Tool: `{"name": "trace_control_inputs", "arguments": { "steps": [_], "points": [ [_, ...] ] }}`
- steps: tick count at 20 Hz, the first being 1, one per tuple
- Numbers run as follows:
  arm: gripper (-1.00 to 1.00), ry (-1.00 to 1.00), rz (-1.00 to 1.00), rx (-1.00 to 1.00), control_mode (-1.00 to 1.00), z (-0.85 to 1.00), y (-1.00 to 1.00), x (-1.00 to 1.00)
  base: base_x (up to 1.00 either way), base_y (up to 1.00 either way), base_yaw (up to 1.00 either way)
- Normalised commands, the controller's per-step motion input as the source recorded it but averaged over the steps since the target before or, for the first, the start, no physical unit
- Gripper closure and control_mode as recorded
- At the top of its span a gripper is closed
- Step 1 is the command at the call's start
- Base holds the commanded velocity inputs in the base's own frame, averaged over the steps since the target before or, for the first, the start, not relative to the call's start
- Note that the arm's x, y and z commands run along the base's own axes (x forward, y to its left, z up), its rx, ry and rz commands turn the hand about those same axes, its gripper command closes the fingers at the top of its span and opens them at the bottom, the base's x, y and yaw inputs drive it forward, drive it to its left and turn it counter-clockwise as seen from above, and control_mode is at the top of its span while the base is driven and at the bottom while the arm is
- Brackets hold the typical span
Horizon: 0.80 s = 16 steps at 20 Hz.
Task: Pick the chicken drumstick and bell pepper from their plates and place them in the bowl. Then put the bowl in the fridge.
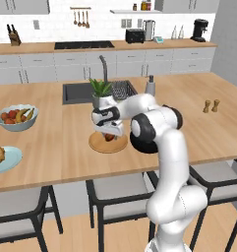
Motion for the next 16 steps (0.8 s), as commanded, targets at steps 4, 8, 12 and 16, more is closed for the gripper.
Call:
{"name": "trace_control_inputs", "arguments": {
  "steps": [4,8,12,16],
  "points": [
    [1.00,-0.06,0.00,0.07,-1.00,0.58,-0.17,-0.61,0.00,0.00,0.00],
    [1.00,-0.10,0.00,0.09,-1.00,0.88,-0.39,-0.92,0.00,0.00,0.00],
    [1.00,-0.10,0.00,0.05,-1.00,0.63,-0.87,-1.00,0.00,0.00,0.00],
    [1.00,-0.07,0.01,0.00,-1.00,0.18,-1.00,-0.85,0.00,0.00,0.00]
  ]
}}
